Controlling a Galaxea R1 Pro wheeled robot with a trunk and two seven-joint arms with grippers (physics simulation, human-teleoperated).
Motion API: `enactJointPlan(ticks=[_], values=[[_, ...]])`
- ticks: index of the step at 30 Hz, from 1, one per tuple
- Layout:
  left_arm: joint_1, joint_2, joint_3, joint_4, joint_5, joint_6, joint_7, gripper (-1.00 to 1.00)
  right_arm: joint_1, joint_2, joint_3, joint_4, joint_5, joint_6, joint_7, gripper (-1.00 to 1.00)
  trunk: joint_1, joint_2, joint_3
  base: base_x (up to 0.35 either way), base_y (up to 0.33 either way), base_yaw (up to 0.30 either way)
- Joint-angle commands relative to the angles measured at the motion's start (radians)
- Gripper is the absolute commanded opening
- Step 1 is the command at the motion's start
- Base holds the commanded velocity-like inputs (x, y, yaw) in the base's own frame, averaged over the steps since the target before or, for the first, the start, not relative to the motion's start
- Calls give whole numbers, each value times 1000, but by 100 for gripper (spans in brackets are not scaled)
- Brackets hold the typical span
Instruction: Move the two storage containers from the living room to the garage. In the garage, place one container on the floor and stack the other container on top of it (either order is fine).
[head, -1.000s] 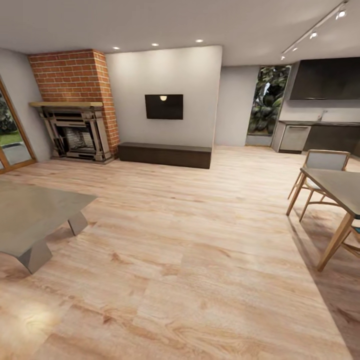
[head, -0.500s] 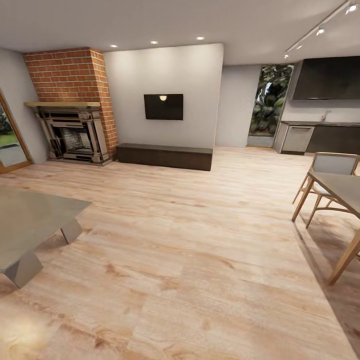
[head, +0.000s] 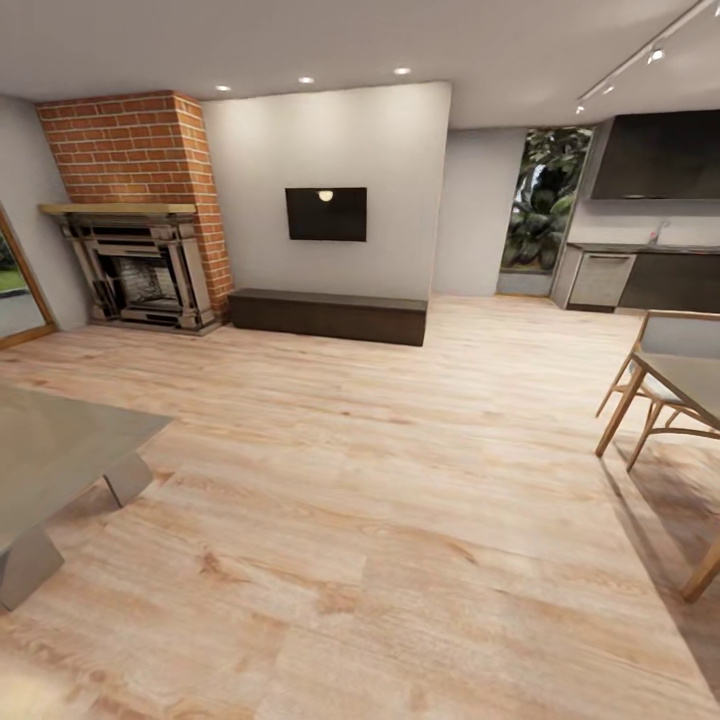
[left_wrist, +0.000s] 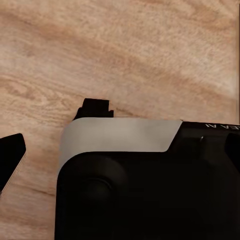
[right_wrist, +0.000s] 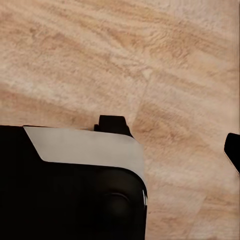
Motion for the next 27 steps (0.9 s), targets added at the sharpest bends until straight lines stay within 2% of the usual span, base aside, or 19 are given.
enactJointPlan(ticks=[1,27], values=[[0,0,2,0,8,-1,-1,100,-1,1,8,3,-10,-6,-1,100,1,0,-1,323,0,0],[0,0,2,0,8,-1,-1,100,-1,-1,8,3,-10,-5,-1,100,1,0,-1,323,0,0]])
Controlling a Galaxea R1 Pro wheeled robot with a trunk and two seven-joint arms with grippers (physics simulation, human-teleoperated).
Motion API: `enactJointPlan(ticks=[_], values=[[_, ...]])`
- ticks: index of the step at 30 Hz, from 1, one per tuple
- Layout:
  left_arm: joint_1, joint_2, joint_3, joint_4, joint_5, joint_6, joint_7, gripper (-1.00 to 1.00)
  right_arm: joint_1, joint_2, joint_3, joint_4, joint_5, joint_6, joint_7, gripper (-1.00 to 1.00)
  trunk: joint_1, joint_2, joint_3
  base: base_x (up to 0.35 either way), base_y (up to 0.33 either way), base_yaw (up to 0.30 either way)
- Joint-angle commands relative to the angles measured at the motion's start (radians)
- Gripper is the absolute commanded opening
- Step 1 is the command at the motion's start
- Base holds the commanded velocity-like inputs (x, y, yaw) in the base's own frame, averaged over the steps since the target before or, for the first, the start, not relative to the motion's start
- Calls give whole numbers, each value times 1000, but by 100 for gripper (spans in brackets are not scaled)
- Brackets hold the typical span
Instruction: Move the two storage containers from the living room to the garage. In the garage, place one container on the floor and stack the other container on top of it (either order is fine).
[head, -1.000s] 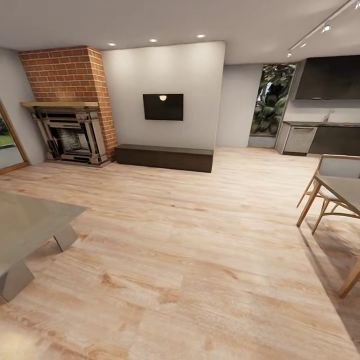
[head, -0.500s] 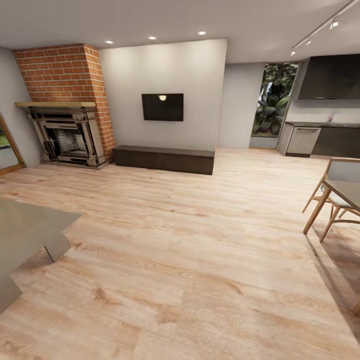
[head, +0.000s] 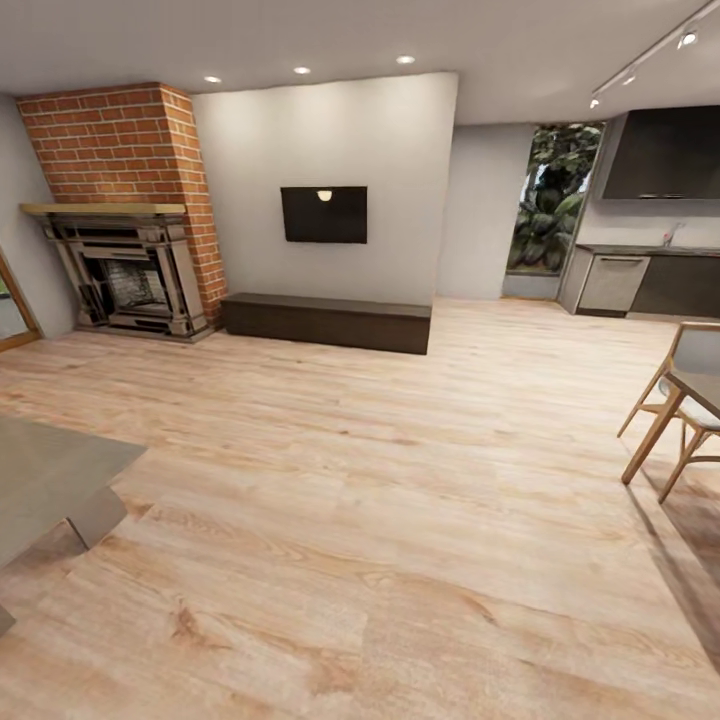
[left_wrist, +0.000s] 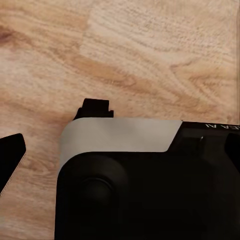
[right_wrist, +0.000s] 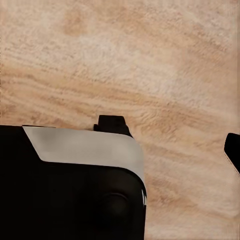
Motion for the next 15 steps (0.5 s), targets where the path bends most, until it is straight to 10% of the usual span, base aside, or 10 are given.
enactJointPlan(ticks=[1,15], values=[[0,0,2,0,8,-1,-1,100,-1,1,8,3,-10,-6,-1,100,1,0,-1,323,0,0],[0,0,2,0,8,0,-1,100,-1,1,8,3,-10,-4,-1,100,1,0,-1,323,0,0]])
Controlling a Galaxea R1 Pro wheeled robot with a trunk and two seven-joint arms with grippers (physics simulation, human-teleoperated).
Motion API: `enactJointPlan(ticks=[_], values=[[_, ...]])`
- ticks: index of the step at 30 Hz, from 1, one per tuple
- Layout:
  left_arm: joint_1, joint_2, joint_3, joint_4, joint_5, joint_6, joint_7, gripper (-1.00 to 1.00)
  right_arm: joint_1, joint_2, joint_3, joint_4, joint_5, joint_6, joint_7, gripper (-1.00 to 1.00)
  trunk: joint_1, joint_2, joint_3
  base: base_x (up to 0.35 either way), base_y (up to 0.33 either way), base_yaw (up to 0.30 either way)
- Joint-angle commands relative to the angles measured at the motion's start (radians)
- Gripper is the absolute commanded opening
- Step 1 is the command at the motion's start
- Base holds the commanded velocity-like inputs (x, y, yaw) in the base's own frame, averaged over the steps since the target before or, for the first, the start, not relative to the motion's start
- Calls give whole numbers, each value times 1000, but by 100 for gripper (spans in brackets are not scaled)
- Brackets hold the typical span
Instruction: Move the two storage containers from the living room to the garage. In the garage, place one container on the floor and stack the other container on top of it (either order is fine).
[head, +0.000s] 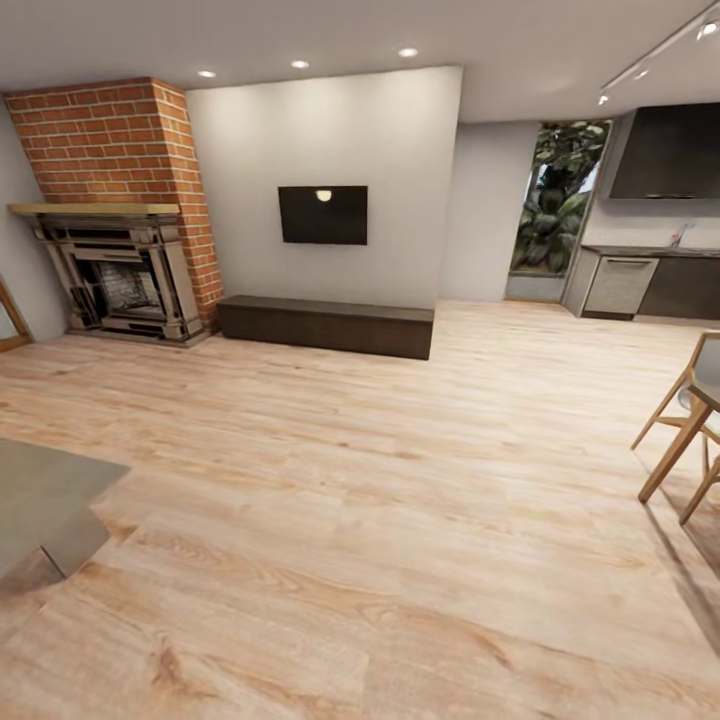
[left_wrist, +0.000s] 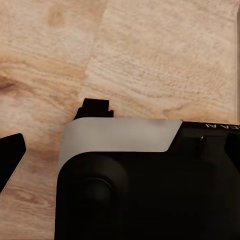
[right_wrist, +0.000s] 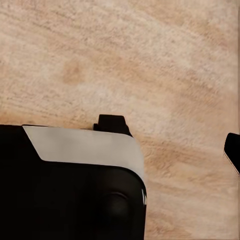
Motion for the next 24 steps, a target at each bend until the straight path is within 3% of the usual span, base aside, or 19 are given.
enactJointPlan(ticks=[1,24], values=[[0,0,2,0,8,0,-1,100,-1,1,8,3,-10,-5,-1,100,1,0,-1,323,0,0],[0,0,2,0,8,0,-1,100,-2,0,8,3,-10,-8,-1,100,1,0,-1,323,0,0]])
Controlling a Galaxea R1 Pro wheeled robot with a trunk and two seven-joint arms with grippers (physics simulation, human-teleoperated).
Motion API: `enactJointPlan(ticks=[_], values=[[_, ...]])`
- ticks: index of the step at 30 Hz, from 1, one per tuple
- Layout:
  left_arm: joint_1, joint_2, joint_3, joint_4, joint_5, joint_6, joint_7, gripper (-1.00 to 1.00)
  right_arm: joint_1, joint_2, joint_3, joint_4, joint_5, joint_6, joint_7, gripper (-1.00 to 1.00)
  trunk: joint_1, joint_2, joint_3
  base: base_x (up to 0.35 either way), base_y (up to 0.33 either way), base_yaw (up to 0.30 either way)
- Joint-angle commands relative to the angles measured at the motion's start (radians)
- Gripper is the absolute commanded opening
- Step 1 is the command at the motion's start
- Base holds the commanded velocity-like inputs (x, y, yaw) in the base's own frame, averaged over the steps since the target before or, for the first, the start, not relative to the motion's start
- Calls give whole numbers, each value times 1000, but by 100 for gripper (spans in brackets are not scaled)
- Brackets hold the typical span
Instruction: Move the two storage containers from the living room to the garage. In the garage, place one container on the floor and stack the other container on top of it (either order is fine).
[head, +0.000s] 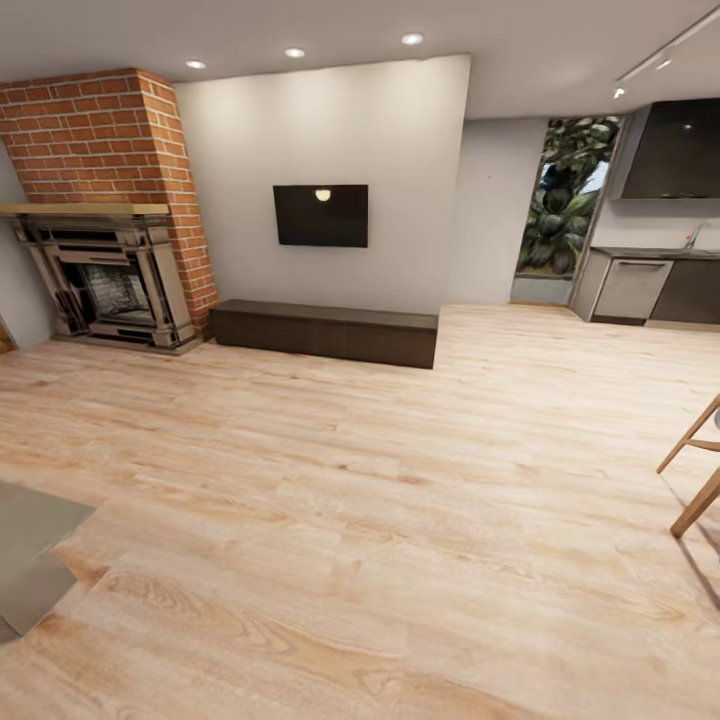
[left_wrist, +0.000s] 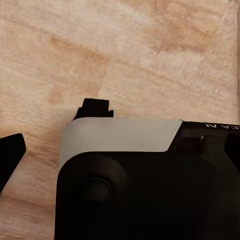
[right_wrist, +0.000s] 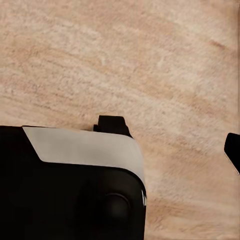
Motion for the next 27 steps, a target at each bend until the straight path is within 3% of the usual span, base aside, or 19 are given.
enactJointPlan(ticks=[1,15,27], values=[[0,0,2,0,8,0,-1,100,-1,1,8,3,-10,-6,-1,100,1,0,-1,323,0,0],[0,0,2,0,8,-1,-1,100,0,0,8,3,-10,-6,-1,100,1,0,-1,323,0,5],[0,0,2,0,8,-1,-1,100,-1,-1,8,3,-11,-6,-1,100,1,0,-1,323,0,240]])
